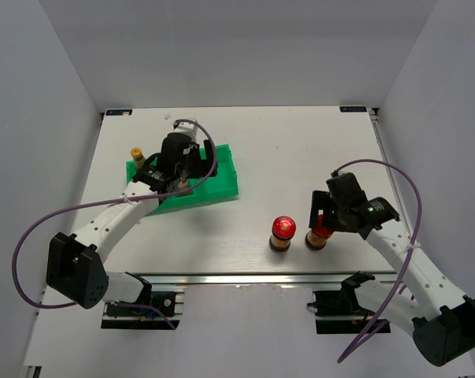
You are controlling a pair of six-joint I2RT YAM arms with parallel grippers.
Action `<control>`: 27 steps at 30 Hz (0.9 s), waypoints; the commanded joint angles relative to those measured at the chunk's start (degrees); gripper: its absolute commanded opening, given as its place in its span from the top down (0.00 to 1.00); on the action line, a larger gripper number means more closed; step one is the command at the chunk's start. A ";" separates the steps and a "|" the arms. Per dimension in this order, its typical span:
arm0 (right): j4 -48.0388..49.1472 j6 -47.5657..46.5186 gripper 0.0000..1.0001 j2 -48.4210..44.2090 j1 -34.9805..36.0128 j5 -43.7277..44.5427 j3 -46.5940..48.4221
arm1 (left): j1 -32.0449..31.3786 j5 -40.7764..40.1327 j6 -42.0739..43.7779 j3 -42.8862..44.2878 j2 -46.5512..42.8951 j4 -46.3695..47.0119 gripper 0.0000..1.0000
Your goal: Organize the condiment bottles
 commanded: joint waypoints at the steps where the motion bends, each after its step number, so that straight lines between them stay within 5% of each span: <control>1: 0.23 0.02 0.14 -0.45 0.35 0.77 -0.48 | -0.27 -1.30 0.56 -0.23 -0.85 0.04 0.02; 7: -0.74 0.72 0.27 -0.71 0.35 0.08 -0.83 | -0.27 -2.97 0.65 -0.23 -0.76 -0.57 0.02; 17: -2.06 0.81 0.17 -1.50 0.52 -0.98 -2.50 | -0.27 -3.68 0.82 -0.40 -0.76 -0.40 0.02; 20: -1.62 0.72 0.25 -1.68 0.61 -0.72 -2.68 | -0.27 -3.67 0.74 -0.40 -0.68 -0.23 0.02; 27: -1.01 0.54 0.59 -1.59 0.61 0.42 -1.45 | -0.27 -3.24 0.74 -0.84 -0.94 0.21 0.02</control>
